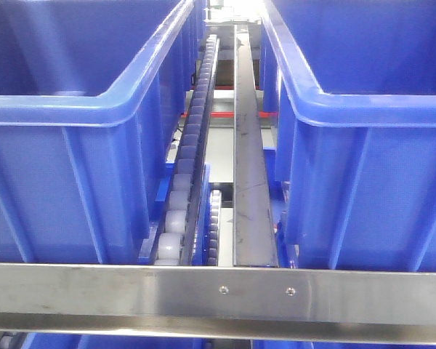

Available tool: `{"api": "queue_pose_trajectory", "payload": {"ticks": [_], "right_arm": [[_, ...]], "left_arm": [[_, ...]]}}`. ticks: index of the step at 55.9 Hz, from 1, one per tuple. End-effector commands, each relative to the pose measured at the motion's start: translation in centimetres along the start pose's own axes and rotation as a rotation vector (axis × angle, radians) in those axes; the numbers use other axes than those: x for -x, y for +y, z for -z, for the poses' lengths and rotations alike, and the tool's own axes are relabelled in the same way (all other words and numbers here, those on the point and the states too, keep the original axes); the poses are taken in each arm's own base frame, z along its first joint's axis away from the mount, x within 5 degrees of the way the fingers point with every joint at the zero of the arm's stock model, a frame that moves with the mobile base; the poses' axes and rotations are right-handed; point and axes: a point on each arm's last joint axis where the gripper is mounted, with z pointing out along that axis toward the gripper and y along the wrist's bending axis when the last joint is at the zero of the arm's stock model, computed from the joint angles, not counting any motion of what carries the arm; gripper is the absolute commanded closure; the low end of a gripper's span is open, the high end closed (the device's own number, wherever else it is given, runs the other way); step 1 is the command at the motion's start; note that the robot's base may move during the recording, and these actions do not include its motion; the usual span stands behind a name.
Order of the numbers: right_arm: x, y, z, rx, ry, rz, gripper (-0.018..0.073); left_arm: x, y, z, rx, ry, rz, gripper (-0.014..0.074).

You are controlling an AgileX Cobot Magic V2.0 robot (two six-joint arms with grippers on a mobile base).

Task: Pick and sort blue part to right shelf

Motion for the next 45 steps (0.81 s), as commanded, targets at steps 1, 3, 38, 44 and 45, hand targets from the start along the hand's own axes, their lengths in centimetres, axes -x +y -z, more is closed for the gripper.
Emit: {"api": "queue_pose_trajectory", "payload": {"ticks": [1, 3, 38, 44, 45], "right_arm": [[3.3, 0.2, -1.9, -0.053, 0.022, 0.003, 0.0351], [4.1, 0.2, -3.0, -0.069, 0.060, 0.001, 0.0351], [5.8, -2.4, -25.2, -0.184, 0.491, 0.077, 0.0351], [5.0, -2.6, -26.7, -0.182, 0.504, 0.081, 0.0349], [4.9, -2.6, -26.9, -0.182, 0.505, 0.081, 0.0347]], "left_arm": [[1.5, -0.1, 0.2, -0.017, -0.095, -0.011, 0.0473], [1.5, -0.1, 0.2, -0.017, -0.095, -0.011, 0.0474], [1.4, -0.1, 0.2, -0.015, -0.089, -0.011, 0.0473], [1.4, -0.1, 0.2, -0.015, -0.089, -0.011, 0.0473], [1.4, -0.1, 0.2, -0.015, -0.089, -0.011, 0.0474]]}}
